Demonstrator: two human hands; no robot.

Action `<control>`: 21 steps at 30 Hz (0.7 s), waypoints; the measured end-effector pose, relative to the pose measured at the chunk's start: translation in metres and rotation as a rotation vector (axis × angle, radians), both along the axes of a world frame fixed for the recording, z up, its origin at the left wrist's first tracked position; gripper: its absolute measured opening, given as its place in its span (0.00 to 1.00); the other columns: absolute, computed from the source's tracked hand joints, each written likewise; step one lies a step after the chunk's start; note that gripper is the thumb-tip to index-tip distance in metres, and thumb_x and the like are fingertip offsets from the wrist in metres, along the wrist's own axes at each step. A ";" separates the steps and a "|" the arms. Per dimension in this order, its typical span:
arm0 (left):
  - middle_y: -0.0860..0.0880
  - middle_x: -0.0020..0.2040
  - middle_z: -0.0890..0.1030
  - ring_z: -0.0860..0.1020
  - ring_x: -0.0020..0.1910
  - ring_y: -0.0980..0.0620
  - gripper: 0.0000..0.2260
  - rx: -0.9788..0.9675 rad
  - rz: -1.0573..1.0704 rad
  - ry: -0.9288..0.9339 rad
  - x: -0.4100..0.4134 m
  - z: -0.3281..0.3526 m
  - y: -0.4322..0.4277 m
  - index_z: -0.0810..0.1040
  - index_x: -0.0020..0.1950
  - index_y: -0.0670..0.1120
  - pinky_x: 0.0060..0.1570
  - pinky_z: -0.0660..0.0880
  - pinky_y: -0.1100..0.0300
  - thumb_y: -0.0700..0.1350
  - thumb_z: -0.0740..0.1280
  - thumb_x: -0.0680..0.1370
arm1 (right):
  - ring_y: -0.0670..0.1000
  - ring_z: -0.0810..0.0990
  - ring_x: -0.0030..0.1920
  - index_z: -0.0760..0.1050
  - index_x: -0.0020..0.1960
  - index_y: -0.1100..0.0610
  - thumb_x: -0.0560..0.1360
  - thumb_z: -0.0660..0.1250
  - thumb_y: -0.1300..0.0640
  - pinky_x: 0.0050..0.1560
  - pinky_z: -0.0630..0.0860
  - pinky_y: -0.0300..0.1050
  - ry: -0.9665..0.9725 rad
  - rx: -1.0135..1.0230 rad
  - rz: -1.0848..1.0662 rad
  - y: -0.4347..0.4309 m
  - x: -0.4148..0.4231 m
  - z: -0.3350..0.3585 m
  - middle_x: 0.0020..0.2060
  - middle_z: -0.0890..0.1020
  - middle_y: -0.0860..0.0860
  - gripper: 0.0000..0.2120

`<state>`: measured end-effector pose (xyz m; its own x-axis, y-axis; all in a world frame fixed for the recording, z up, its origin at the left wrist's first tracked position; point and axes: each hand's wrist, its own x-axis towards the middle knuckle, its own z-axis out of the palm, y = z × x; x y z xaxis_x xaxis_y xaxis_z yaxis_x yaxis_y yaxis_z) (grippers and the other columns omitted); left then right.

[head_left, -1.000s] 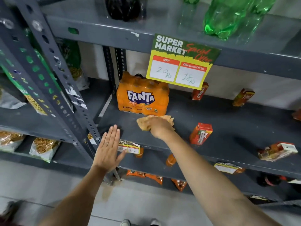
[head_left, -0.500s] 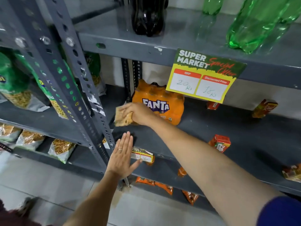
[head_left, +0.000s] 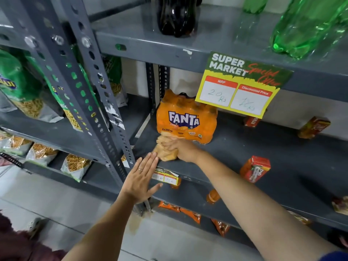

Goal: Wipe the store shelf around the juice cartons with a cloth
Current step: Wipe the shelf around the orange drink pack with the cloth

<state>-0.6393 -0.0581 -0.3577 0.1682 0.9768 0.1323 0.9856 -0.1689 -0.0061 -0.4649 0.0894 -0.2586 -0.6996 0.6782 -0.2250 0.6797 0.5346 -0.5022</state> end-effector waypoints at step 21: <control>0.41 0.79 0.50 0.50 0.78 0.45 0.38 0.010 -0.013 -0.005 0.002 0.000 0.000 0.51 0.78 0.39 0.74 0.51 0.45 0.65 0.52 0.78 | 0.57 0.78 0.59 0.79 0.62 0.50 0.79 0.59 0.56 0.63 0.74 0.52 -0.117 0.051 -0.283 -0.015 0.031 0.009 0.64 0.78 0.52 0.15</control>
